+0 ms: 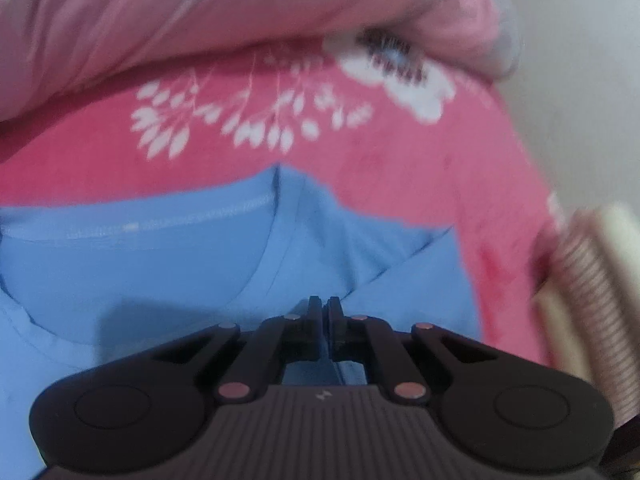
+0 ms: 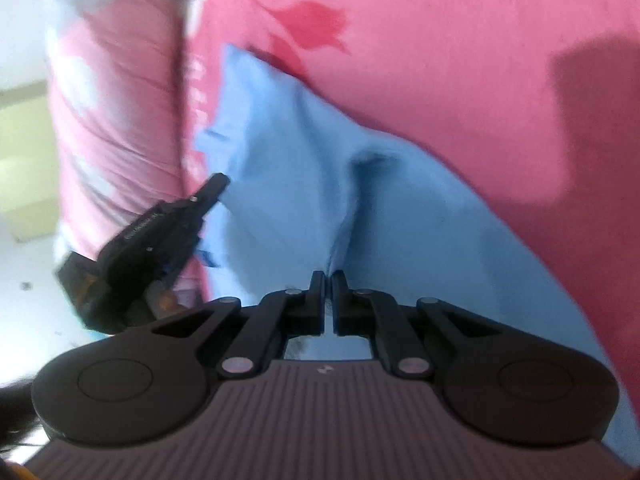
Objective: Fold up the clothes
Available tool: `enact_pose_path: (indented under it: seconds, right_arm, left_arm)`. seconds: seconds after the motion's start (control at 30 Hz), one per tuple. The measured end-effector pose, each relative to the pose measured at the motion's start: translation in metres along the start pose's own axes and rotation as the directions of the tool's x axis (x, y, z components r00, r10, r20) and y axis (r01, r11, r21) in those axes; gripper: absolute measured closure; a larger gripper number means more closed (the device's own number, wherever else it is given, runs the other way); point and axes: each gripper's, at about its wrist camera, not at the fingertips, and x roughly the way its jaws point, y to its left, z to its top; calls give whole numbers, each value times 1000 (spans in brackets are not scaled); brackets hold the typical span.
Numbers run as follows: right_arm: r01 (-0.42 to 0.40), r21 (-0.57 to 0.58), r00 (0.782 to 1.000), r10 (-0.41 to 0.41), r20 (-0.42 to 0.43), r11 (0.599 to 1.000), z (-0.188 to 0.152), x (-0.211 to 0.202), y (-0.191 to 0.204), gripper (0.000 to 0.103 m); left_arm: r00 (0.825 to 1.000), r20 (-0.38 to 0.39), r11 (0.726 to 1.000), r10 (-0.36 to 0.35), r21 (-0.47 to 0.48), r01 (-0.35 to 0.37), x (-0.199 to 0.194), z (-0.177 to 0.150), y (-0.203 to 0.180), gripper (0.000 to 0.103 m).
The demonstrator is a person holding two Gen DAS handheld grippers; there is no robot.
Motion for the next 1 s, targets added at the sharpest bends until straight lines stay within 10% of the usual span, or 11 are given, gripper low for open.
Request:
enact_pose_path:
  seconds: [0.17,0.3,0.37,0.47,0.57,0.77,0.9,1.0]
  right_arm:
    - [64,-50,997,-66,-36,997,4,1,-2,98]
    - [151,-310,989,-143,48,939,-2,-31,27,95]
    - [237,-512,970,-174,169,825,-12,-48,51,95]
    - [430,-730,903,-235,361,531,-22,-50,78,95]
    - [474,-809,877,-270,398,348,-25,-34,80,95]
    - [425,-889,887,-272,372,169,-32,-11,84,94]
    - [428,-902,879,-258,402,54,-41,-10,81,63]
    - [427,-904,873,-247,421,-29,-47,-8,78,68]
  left_arm:
    - [991,123,998,54,22,-57,-19,-3,-5,61]
    - [968,242,990,68,106,-96,-52,-12,-22,59]
    - [972,234,981,10,186,-55,-60,-22,-37,64]
    - [986,158,940,-52,341,-5,-54,-45,-67,64]
    - [994,101,901,-39,434,-8,-35,-72,-87,67]
    - [997,74,899,17,436,-48,-14,-99,-90,70]
    - [996,87,900,29,432,-64,-13,-101,-89,70]
    - [995,97,900,31,430,-70,-15,-103,-90,70]
